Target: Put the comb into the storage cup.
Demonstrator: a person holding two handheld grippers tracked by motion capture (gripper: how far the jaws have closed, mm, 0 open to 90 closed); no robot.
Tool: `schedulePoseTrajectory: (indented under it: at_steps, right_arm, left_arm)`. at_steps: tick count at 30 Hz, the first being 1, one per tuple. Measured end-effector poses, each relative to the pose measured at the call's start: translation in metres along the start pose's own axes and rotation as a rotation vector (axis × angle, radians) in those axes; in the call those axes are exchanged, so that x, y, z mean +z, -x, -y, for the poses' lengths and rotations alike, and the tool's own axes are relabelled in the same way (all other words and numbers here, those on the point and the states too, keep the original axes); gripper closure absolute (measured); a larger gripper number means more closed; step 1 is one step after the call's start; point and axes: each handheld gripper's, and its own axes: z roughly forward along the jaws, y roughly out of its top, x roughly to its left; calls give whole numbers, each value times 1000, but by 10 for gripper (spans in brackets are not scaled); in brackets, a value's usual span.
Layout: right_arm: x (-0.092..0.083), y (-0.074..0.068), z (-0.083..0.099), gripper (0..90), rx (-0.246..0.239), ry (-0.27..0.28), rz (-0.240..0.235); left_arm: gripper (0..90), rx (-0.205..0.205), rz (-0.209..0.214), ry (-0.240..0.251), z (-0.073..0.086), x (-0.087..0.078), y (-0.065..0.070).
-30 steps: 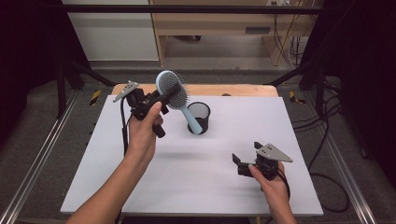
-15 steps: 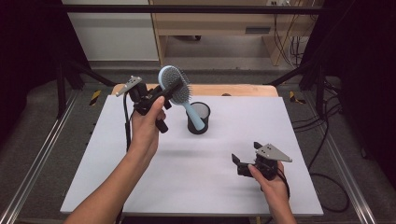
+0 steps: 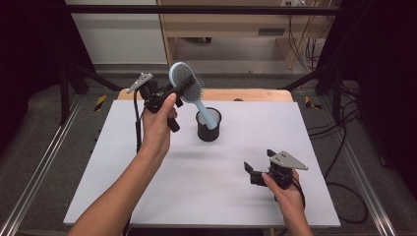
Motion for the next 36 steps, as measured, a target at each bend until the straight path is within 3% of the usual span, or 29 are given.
schedulePoseTrajectory:
  at_steps: [7,18,36]
  right_arm:
    - [0,-1,0,47,-5,0,-1]
    - [-1,0,-1,48,-6,4,-3]
    - [-1,0,-1,48,-14,9,-6]
  left_arm:
    - [510,-3,1,16,1,6,-1]
    - [510,32,-12,23,-2,17,-2]
    - [510,17,-33,42,3,31,-15]
